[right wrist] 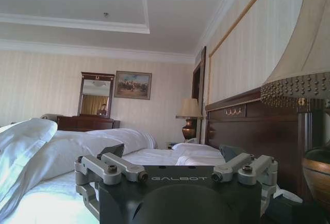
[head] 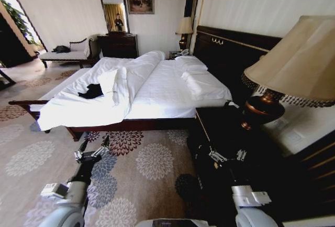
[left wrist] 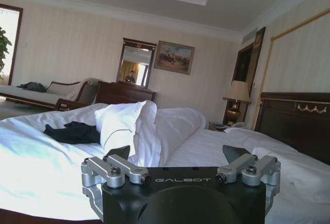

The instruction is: Fold the clothes on the bed.

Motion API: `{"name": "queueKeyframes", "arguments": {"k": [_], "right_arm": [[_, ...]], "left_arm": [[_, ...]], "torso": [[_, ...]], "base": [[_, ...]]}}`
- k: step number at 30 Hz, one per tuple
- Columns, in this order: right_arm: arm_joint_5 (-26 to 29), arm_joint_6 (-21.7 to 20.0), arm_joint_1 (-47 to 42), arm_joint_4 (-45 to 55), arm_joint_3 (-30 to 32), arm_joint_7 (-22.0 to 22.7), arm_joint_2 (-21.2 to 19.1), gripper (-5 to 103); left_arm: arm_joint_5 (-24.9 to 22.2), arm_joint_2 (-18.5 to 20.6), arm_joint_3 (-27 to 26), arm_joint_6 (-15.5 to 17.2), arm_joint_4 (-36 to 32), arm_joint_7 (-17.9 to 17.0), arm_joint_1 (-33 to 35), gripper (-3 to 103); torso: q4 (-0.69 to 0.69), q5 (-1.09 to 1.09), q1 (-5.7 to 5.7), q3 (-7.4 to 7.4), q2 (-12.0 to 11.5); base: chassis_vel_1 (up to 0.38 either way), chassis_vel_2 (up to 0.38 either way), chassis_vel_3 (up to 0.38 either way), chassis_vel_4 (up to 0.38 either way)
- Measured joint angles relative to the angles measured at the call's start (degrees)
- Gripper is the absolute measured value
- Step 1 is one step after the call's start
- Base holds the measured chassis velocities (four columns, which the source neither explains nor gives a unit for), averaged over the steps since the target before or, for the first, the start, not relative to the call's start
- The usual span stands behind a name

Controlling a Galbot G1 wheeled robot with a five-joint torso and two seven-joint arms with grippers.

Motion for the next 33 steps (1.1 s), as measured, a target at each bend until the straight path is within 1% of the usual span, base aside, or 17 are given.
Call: {"name": "queueKeyframes", "arguments": {"k": [33], "right_arm": [[-0.2,0.4,0.2,-0.1,-0.5,-0.1,0.4,100]], "left_arm": [[0.6,-0.6,0.0,-0.8,-0.5,-0.1,0.9,100]], "torso": [[0.0,0.0,0.0,0.0,0.0]], "base": [[-0.099,0.093,0.101,-0.099]]}}
